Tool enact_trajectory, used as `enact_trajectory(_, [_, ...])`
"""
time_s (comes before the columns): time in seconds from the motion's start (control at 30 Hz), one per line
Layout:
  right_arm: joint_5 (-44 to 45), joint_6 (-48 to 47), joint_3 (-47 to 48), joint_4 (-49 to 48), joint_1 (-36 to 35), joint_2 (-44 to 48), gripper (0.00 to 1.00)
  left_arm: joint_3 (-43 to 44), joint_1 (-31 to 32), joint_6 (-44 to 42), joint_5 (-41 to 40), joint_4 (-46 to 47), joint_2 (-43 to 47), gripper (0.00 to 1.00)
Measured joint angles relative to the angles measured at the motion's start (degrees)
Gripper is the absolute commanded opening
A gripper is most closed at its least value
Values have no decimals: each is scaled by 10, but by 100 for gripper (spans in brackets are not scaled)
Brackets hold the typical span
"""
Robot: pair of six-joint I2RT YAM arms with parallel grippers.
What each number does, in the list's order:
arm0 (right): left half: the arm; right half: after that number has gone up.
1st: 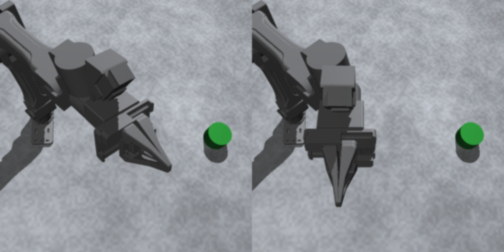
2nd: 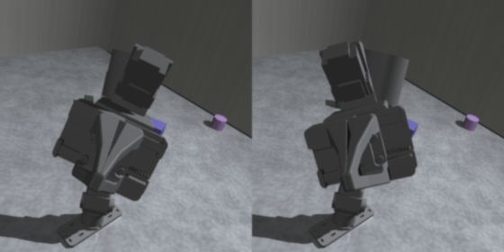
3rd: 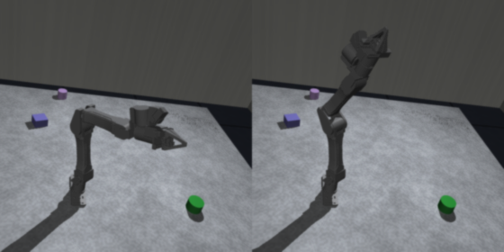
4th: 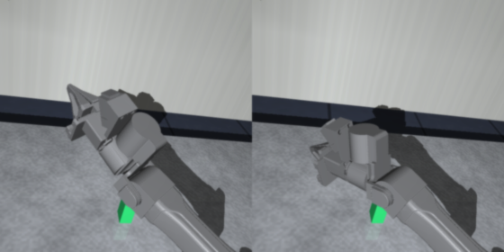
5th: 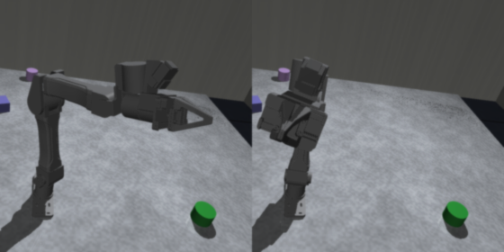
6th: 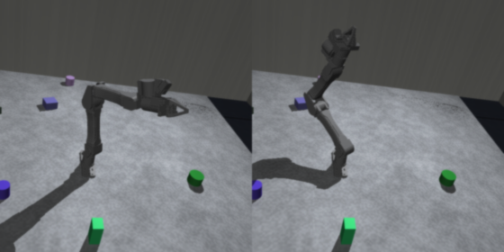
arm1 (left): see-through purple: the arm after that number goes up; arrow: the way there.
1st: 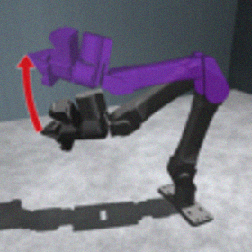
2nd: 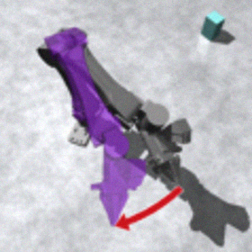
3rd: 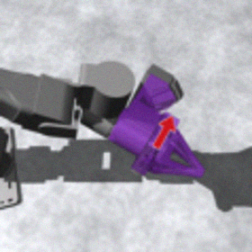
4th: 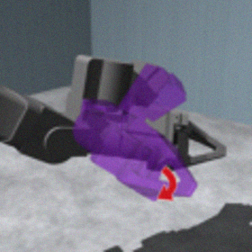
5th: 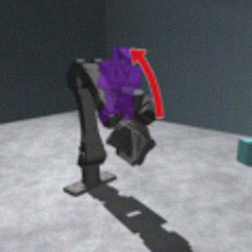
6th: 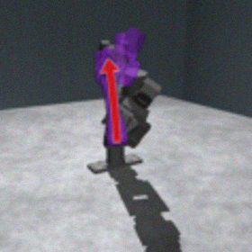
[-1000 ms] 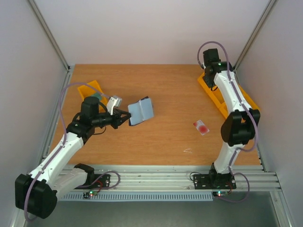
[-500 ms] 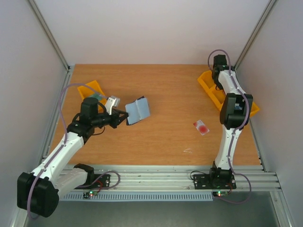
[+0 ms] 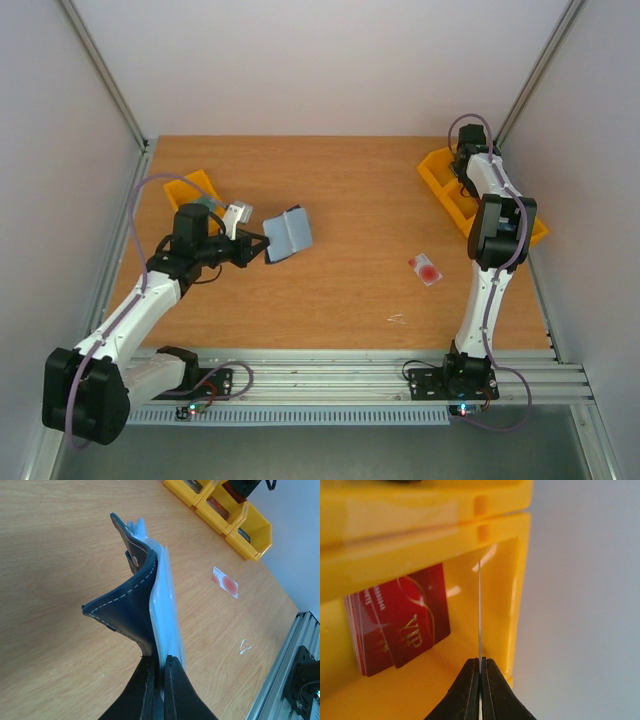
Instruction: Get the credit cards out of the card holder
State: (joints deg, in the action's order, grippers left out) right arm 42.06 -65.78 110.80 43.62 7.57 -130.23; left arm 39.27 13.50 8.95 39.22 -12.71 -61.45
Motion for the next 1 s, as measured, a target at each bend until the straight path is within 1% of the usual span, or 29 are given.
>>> enact_trajectory(0.2, [-8, 5, -33, 3, 0, 3, 1, 0, 0, 0, 1, 2, -2, 0])
enact_trajectory(0.5, [-7, 1, -11, -7, 8, -18, 1, 0, 0, 0, 3, 3, -2, 0])
enact_trajectory(0.67, [-9, -3, -10, -20, 13, -34, 7, 0, 0, 0, 3, 3, -3, 0])
enact_trajectory(0.73, [-9, -3, -9, -24, 14, -43, 12, 0, 0, 0, 3, 3, -4, 0])
enact_trajectory(0.8, [-12, 1, -9, -27, 15, -49, 23, 0, 0, 0, 3, 3, -5, 0])
enact_trajectory(0.93, [-18, 4, -8, -25, 16, -49, 48, 0, 0, 0, 3, 3, -5, 0])
enact_trajectory(1.0, [-21, 3, -8, -27, 16, -49, 56, 0, 0, 0, 3, 3, -5, 0])
